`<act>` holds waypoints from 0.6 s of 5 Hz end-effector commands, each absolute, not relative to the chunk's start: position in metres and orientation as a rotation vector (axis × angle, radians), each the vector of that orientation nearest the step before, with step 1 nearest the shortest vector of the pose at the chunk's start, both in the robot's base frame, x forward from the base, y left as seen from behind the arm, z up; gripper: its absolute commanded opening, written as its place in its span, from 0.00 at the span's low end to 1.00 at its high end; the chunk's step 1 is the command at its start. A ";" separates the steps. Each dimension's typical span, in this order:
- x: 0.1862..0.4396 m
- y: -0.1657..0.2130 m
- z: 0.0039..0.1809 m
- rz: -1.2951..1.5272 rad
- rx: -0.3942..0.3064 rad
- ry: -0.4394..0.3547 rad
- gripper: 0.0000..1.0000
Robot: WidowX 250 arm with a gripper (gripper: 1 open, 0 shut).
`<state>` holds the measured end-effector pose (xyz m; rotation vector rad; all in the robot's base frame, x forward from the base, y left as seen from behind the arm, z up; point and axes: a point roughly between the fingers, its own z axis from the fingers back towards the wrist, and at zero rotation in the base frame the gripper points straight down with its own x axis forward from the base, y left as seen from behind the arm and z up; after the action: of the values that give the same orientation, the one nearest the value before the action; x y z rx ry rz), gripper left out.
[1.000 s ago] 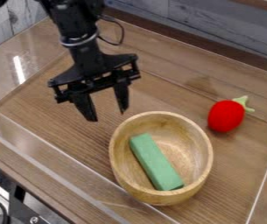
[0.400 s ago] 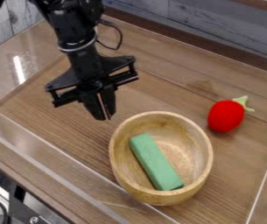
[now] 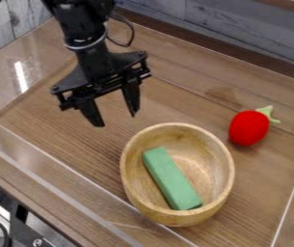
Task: Remove the green block from the brown bowl and put it on the table
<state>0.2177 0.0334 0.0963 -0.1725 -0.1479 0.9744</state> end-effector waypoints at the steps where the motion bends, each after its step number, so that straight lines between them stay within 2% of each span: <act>1: 0.223 0.030 0.100 0.998 -0.168 -0.200 0.00; 2: 0.227 0.030 0.097 1.007 -0.155 -0.214 1.00; 3: 0.231 0.030 0.094 1.012 -0.139 -0.226 1.00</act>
<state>0.2252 0.0299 0.0878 -0.1315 -0.1960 1.0217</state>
